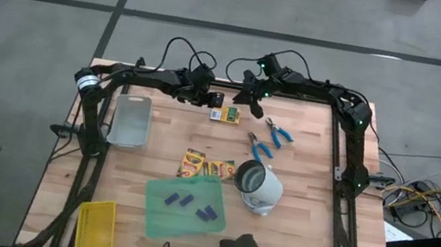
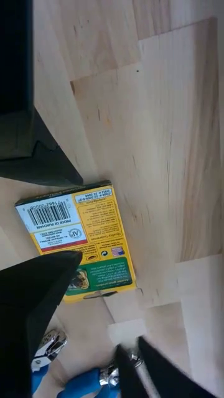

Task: Pick & Place School Supplies
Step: Put the yellow crayon box into the gray bin

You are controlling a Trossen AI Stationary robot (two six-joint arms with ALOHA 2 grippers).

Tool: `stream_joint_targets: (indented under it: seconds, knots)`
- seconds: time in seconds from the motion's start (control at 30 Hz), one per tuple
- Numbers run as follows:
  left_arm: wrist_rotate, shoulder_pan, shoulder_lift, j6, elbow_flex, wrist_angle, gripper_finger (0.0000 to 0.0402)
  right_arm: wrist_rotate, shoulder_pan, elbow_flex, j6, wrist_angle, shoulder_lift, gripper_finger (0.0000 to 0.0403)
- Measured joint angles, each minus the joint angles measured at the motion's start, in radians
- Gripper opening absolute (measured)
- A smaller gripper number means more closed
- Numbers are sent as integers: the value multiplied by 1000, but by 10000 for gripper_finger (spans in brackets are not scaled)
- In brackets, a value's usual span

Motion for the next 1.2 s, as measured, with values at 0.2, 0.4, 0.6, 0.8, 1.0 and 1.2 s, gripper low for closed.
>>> stream_joint_targets:
  seconds: [0.2,0.4,0.6,0.8,1.0,1.2]
  knots:
    - [0,-2,0,-2,0,0,183,91,23,0,103,-85,0,57]
    - [0,-2,0,-4,0,0,183,206,42,-6,367,-162,0,57]
    - [-5,-2,0,-29,0,0,183,335,90,-14,387,-151,0,57]
    - [-5,-2,0,-29,0,0,183,307,105,-18,456,-128,0,57]
    - [-5,-2,0,-29,0,0,183,311,101,-20,612,-83,13,57]
    - [-5,-5,0,-16,0,-12,183,311,104,-25,747,-49,15,57]
